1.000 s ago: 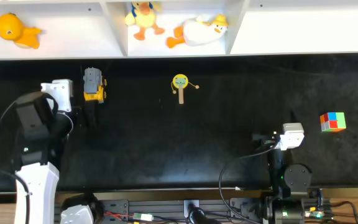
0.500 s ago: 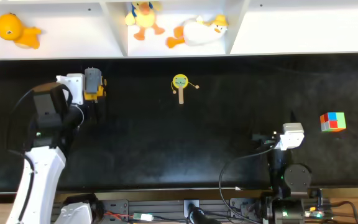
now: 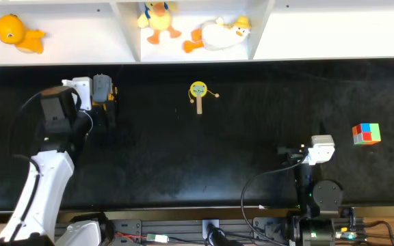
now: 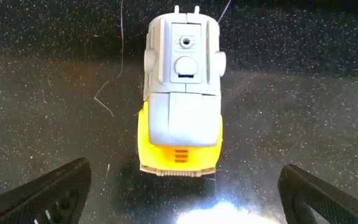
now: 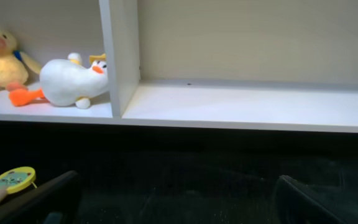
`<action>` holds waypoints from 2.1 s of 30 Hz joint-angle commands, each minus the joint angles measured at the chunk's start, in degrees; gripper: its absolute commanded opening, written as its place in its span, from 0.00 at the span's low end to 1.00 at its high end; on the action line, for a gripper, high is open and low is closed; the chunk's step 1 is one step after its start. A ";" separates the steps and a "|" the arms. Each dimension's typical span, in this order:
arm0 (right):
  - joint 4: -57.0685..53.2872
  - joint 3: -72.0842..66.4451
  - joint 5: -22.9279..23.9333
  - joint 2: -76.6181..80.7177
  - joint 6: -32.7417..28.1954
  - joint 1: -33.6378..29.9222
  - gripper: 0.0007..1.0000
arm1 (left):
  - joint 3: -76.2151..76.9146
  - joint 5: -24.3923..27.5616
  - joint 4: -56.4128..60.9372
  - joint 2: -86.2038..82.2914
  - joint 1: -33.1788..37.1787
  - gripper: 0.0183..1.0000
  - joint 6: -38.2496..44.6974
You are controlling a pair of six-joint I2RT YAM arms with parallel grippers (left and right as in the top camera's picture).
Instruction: Store Toys
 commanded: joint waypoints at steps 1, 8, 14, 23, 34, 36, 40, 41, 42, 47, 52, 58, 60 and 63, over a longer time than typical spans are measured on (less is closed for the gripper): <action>0.22 -0.76 0.48 -0.52 0.63 -0.26 1.00 | -0.42 -0.81 1.18 1.57 -0.22 0.98 -0.57; 0.24 -0.76 0.50 -0.52 0.63 -0.26 0.99 | -0.42 -1.03 4.50 4.66 -0.22 0.96 -0.57; 0.22 -0.76 0.48 -0.52 0.63 -0.26 1.00 | -0.39 -1.01 7.02 6.78 -0.22 0.95 -0.57; 0.24 -0.76 0.48 -0.52 0.63 -0.26 1.00 | -0.39 -1.05 10.14 9.27 -0.22 0.86 -0.35; 0.24 -0.76 0.50 -0.52 0.63 -0.26 1.00 | -0.39 -1.05 11.19 9.99 -0.22 0.62 -0.11; 0.24 -0.76 0.50 -0.52 0.63 -0.26 0.99 | -0.39 -1.05 11.52 9.99 -0.22 0.58 -0.11; 0.24 -0.76 0.48 -0.52 0.63 -0.26 1.00 | -0.39 -1.03 11.82 9.99 -0.22 0.51 -0.13; 0.24 -0.76 0.50 -0.52 0.63 -0.26 1.00 | -0.39 -1.03 11.82 9.99 -0.22 0.48 -0.13; 0.24 -0.76 0.48 -0.52 0.63 -0.26 0.99 | -0.39 -1.03 11.82 9.99 -0.22 0.46 -0.13; 0.24 -0.76 0.50 -0.52 0.63 -0.26 1.00 | -0.39 -1.01 11.78 9.99 -0.22 0.43 -0.13; 0.22 -0.76 0.50 -0.52 0.63 -0.26 0.99 | -0.39 -0.98 11.10 9.84 -0.22 0.42 -0.17; 0.24 -0.76 0.48 -0.52 0.63 -0.26 1.00 | -0.39 -1.03 7.74 7.08 -0.22 0.39 -0.11; 0.24 -0.76 0.50 -0.52 0.63 -0.26 0.99 | -0.39 -1.03 6.60 5.81 -0.22 0.39 -0.11; 0.24 -0.76 0.50 -0.52 0.63 -0.26 0.99 | -0.39 -1.05 5.03 4.20 -0.22 0.38 -0.11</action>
